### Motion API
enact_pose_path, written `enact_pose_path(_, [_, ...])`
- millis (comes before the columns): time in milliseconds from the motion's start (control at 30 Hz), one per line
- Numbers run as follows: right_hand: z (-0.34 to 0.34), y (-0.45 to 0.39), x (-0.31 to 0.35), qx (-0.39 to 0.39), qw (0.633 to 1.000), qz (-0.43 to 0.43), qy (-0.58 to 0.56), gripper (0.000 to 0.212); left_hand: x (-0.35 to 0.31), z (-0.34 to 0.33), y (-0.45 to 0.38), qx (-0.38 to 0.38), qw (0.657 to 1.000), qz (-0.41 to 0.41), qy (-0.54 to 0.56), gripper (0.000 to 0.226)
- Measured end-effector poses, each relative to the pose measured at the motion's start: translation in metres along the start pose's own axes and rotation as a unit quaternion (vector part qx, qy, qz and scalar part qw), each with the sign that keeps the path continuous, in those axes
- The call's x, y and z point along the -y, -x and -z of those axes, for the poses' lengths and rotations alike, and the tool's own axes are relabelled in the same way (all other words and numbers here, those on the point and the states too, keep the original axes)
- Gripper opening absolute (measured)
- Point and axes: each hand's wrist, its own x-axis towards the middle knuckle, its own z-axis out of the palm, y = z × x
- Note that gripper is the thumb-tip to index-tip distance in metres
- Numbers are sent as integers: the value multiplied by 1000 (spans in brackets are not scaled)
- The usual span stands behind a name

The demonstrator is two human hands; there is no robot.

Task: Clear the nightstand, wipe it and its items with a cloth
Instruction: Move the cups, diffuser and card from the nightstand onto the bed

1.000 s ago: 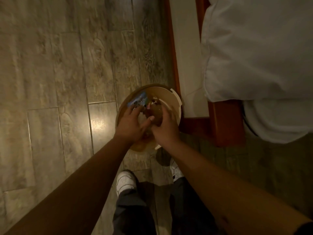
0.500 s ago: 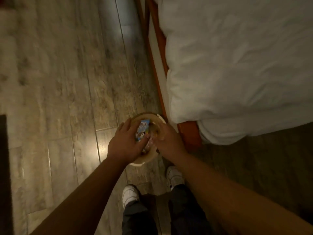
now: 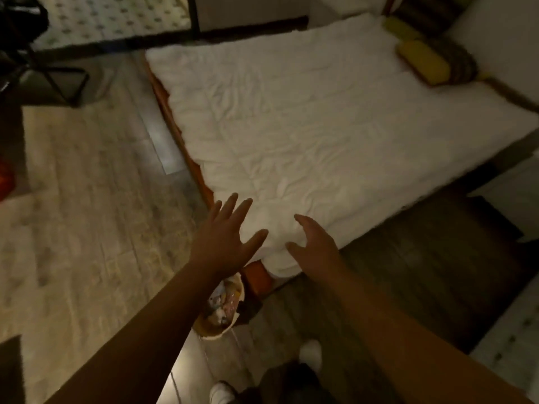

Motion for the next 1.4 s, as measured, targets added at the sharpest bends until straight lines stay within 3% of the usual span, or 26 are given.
enact_pose_path(300, [204, 52, -71, -146, 985, -54, 75, 69, -213, 23, -50, 9, 981, -186, -53, 84])
enact_pose_path(533, [334, 97, -143, -217, 958, -127, 137, 75, -375, -29, -80, 10, 950, -301, -84, 86])
enact_pose_path(633, [379, 120, -171, -246, 952, -148, 106, 73, -434, -57, -85, 18, 935, -341, -94, 88])
enact_pose_path(900, [462, 149, -241, -267, 930, -222, 119, 81, -557, -117, -107, 75, 897, -421, -113, 90])
enact_pose_path(1167, [536, 103, -307, -260, 902, -283, 195, 92, -648, -174, -190, 77, 870, -470, -129, 88])
enact_pose_path(1400, [613, 17, -348, -286, 882, -333, 173, 98, -732, -204, -306, 82, 843, -516, -127, 89])
